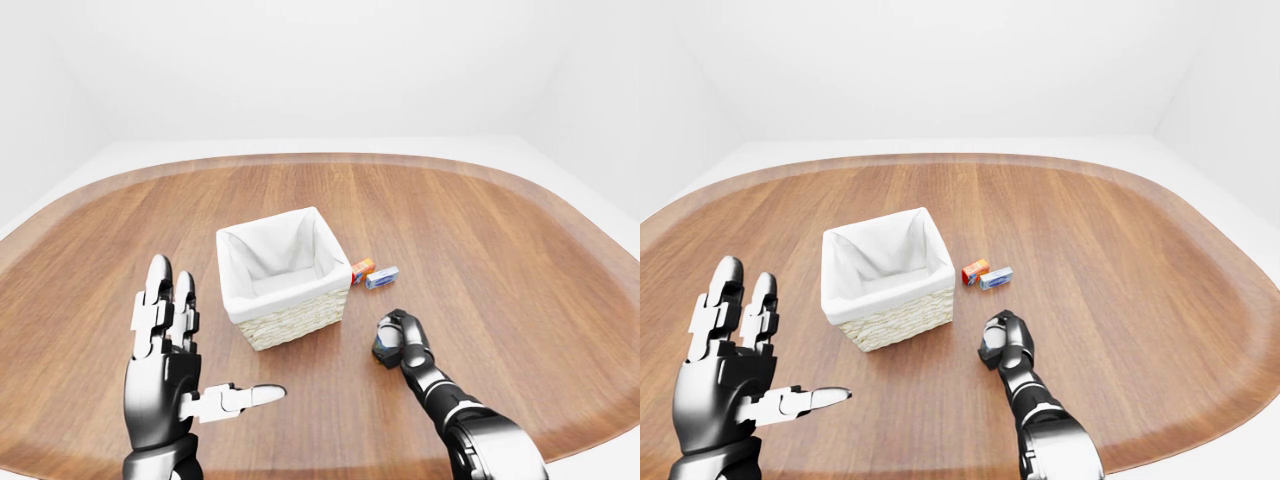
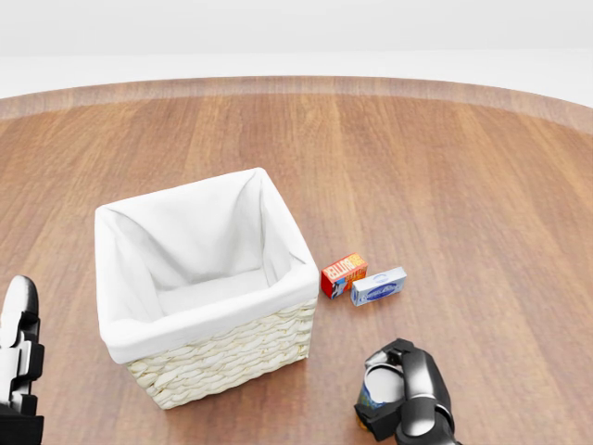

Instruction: Pick up the alphabet soup and put it in the basket.

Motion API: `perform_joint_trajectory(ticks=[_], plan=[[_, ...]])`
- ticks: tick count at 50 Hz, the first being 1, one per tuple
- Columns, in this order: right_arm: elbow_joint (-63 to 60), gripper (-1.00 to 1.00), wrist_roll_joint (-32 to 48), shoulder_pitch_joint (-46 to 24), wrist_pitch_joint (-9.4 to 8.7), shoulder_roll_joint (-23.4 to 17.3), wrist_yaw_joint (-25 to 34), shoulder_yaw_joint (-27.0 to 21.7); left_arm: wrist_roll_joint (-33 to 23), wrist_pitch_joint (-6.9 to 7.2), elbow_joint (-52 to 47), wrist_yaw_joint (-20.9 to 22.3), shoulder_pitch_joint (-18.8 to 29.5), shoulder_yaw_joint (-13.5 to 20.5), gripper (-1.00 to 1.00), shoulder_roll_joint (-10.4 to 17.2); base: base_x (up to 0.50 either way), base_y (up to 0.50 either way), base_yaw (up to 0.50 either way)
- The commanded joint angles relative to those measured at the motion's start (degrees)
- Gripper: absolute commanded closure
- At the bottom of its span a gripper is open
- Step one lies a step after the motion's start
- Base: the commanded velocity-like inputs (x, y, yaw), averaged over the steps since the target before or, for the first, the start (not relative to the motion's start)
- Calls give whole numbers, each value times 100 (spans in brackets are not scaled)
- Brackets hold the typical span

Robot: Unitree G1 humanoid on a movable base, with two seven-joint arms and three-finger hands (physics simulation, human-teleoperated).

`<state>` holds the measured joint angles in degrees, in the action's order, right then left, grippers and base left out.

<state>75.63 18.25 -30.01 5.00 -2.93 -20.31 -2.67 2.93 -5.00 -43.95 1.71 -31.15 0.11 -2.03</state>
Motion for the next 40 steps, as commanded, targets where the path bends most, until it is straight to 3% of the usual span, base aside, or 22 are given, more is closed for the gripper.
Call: perform_joint_trajectory(ticks=[1,40], plan=[[218,100,-57,125,0,34,-98,-254,-1,0,1,-12,-4,-30,-100,22,0,0,0],[4,100,-547,3,0,-157,74,-285,28,0,70,16,80,11,-100,20,0,0,0]])
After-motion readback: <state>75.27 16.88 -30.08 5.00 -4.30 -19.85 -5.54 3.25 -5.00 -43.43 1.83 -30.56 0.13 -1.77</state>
